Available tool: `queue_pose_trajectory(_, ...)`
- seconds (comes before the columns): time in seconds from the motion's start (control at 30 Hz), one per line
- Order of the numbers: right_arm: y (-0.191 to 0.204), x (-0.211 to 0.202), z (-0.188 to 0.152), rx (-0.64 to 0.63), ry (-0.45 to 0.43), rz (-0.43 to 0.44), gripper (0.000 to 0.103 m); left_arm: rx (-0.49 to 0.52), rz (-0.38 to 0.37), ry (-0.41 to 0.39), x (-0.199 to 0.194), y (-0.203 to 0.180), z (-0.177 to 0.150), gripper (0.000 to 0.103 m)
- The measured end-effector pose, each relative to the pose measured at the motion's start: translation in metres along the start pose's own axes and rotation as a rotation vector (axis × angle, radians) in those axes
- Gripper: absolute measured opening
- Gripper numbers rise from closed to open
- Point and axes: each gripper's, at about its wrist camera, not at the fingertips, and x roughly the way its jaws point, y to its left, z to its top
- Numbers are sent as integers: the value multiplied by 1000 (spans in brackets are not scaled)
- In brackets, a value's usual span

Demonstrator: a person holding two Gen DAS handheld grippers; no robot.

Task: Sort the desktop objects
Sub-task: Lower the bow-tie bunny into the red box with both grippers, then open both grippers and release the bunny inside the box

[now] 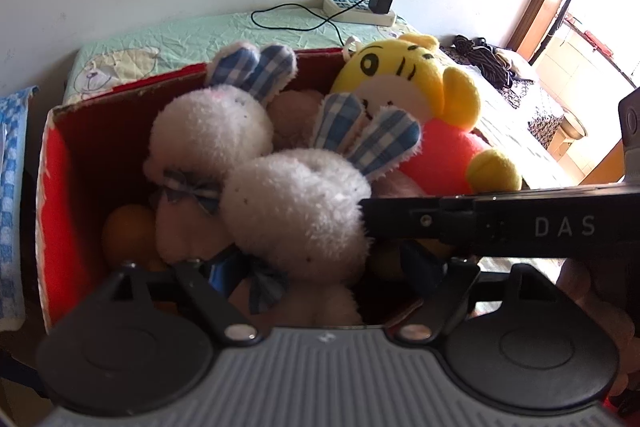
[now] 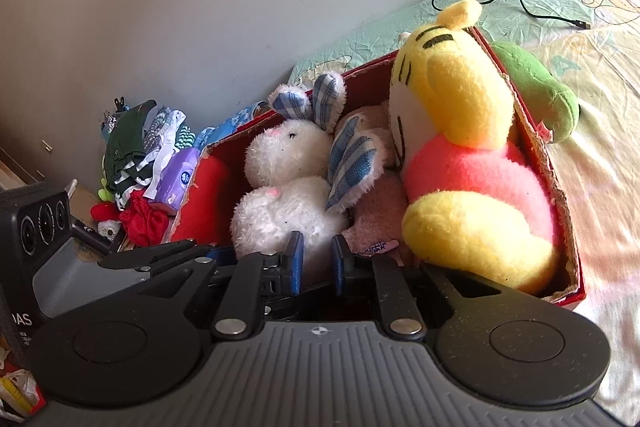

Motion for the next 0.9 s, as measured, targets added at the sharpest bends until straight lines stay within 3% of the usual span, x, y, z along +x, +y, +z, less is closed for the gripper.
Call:
queue_pose_trajectory(0.43,8,-13,-12,-65,-54,-42,16,9,72,2,-8,-7,0,87)
queue_pose_trajectory(0.9,5,-14,-14,-79,-70,-38,6,27,174,-3,-7,-20,-1,87)
